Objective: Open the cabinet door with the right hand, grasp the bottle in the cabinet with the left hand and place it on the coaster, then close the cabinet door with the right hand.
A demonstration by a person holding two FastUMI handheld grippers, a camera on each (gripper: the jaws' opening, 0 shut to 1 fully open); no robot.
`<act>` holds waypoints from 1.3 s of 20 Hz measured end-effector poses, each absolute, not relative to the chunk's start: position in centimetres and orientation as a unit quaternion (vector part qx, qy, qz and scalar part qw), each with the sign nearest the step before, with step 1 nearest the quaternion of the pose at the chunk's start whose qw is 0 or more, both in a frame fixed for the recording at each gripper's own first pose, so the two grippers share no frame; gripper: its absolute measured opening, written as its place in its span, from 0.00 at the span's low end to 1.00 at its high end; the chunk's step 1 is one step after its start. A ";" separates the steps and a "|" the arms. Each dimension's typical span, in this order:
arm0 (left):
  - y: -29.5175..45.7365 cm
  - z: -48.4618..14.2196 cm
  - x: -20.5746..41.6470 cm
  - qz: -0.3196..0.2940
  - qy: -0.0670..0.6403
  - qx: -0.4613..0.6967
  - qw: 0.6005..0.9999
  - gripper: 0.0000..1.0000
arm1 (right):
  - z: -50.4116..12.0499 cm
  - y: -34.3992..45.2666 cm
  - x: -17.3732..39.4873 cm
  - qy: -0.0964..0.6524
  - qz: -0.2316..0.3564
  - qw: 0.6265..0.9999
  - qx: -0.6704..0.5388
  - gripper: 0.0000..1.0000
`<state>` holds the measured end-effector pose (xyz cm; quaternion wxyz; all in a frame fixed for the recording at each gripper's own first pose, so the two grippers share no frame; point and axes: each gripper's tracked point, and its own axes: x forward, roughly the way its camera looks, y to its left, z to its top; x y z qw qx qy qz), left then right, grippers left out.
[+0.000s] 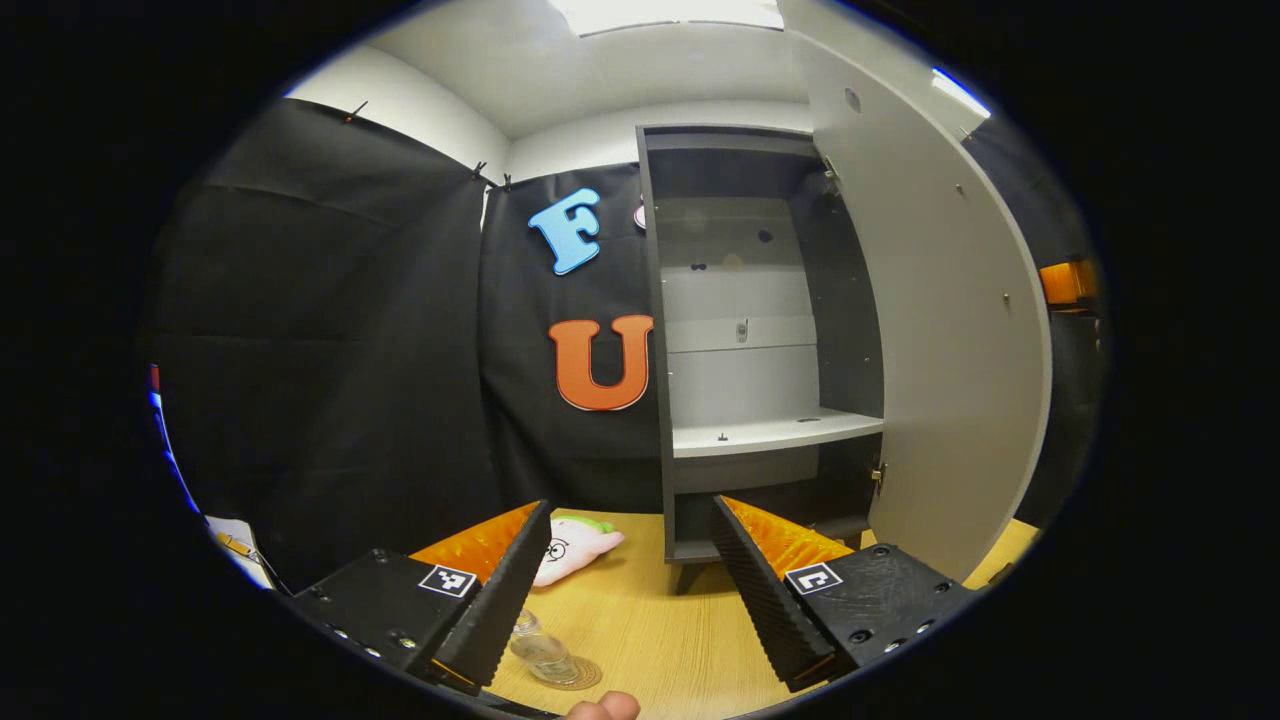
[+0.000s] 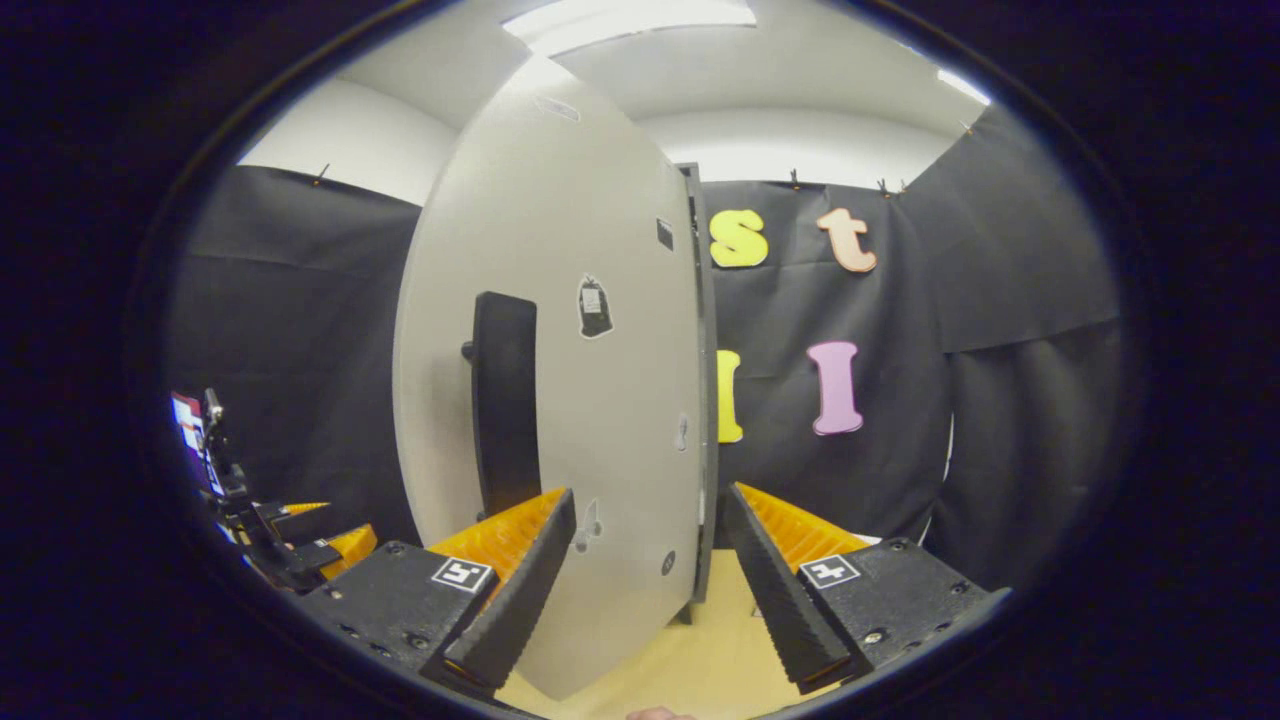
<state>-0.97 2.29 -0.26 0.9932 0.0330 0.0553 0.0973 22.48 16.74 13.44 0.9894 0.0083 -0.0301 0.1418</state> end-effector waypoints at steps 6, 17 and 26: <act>2.3 -0.3 -1.1 0.094 0.044 0.024 0.994 0.96 | 13.4 23.0 24.7 -0.028 0.191 0.981 0.003 0.97; 2.0 -0.9 -0.5 0.072 0.036 0.007 0.997 0.96 | 12.9 35.5 34.2 -0.025 0.244 0.970 0.002 0.97; 4.2 -1.5 -0.2 0.106 0.043 0.012 0.993 0.96 | 11.9 33.5 35.1 -0.020 0.203 0.979 0.009 0.97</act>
